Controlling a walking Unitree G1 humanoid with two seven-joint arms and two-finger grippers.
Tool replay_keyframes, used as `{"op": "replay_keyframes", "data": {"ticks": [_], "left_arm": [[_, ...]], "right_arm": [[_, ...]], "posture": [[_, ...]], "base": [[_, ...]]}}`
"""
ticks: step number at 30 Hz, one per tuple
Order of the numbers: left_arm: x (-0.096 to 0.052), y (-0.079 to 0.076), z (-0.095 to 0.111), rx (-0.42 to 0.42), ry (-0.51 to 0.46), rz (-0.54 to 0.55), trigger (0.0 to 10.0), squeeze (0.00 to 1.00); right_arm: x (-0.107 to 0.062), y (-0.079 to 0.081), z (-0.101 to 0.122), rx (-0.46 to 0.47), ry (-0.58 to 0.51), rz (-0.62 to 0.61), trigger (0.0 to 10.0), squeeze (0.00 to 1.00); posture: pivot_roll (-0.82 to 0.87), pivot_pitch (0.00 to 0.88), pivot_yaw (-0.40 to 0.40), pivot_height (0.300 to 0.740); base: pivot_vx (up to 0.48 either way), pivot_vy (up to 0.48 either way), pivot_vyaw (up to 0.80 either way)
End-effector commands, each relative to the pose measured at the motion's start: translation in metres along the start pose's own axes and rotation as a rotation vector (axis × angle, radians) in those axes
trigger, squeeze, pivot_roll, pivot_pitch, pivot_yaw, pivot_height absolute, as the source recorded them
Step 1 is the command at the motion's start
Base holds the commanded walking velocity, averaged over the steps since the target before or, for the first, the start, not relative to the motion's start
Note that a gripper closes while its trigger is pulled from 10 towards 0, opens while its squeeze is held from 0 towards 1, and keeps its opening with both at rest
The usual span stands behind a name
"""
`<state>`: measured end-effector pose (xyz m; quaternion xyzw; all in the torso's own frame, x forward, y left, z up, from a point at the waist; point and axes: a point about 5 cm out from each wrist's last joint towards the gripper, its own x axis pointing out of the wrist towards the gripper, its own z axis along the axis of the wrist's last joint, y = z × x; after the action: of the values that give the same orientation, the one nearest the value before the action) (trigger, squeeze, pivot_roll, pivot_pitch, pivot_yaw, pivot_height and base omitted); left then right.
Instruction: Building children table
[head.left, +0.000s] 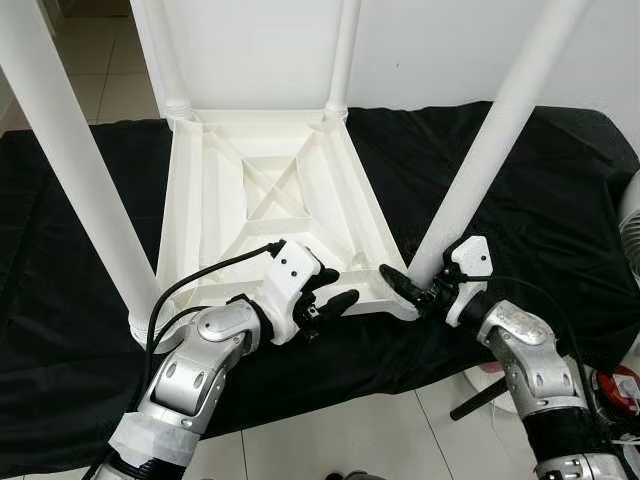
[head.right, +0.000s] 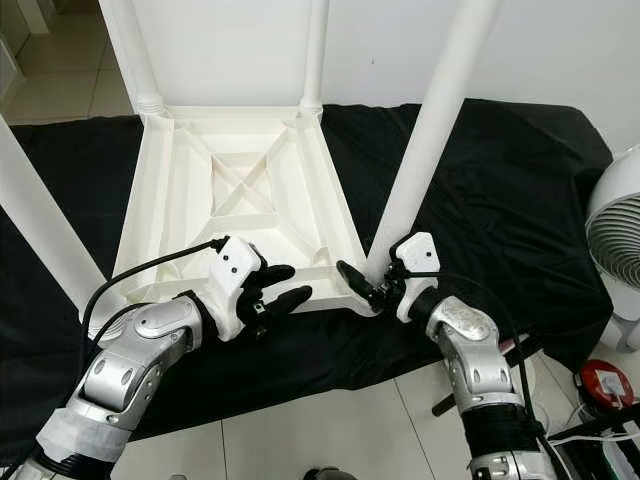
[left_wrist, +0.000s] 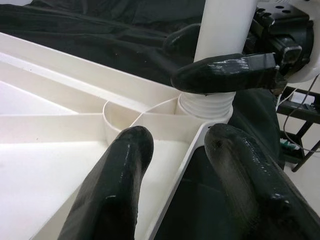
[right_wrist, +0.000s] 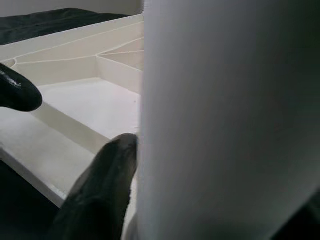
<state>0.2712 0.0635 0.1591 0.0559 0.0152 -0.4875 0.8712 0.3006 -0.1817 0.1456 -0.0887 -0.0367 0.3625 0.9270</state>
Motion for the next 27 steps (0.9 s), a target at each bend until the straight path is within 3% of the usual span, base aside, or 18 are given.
{"op": "replay_keyframes", "data": {"ticks": [1,11,12,13,14,19,22,27], "left_arm": [[0.003,-0.001,-0.001,-0.008,0.016,0.009,10.0,0.00],[0.005,-0.003,-0.003,-0.010,0.022,0.011,10.0,0.00],[0.005,-0.005,-0.003,-0.013,0.023,0.006,10.0,0.00],[0.005,-0.006,-0.004,-0.016,0.025,0.003,10.0,0.00],[0.004,-0.006,-0.006,-0.010,0.032,0.005,10.0,0.00],[0.004,-0.005,-0.006,-0.006,0.032,0.006,10.0,0.00],[0.002,-0.007,-0.008,-0.007,0.037,0.005,10.0,0.00],[0.001,-0.007,-0.009,-0.008,0.041,0.007,10.0,0.00]], "right_arm": [[0.003,0.007,-0.008,0.020,0.032,0.065,0.0,0.00],[0.000,0.009,-0.013,0.038,0.037,0.064,0.0,0.00],[0.000,0.009,-0.014,0.058,0.032,0.032,8.0,0.00],[0.001,0.008,-0.014,0.076,0.023,0.000,10.0,0.00],[0.005,0.012,-0.013,0.097,0.001,-0.090,10.0,0.00],[0.009,0.016,-0.013,0.108,-0.003,-0.162,10.0,0.00],[0.013,0.018,-0.017,0.100,0.033,-0.334,10.0,0.00],[0.015,0.029,-0.020,0.119,0.060,-0.479,10.0,0.00]], "posture": [[0.04,0.024,-0.054,0.740],[0.04,0.016,-0.061,0.740],[0.04,0.015,-0.061,0.740],[0.03,0.017,-0.065,0.740],[0.03,0.018,-0.067,0.740],[0.03,0.019,-0.069,0.740],[0.03,0.024,-0.069,0.740],[0.02,0.026,-0.072,0.740]], "base": [[0.000,0.000,0.00],[0.000,0.000,0.00],[0.000,0.000,0.00],[0.000,0.000,0.00],[0.000,0.000,0.00],[0.000,0.000,0.00],[0.000,0.000,0.00],[0.000,0.000,0.00]]}}
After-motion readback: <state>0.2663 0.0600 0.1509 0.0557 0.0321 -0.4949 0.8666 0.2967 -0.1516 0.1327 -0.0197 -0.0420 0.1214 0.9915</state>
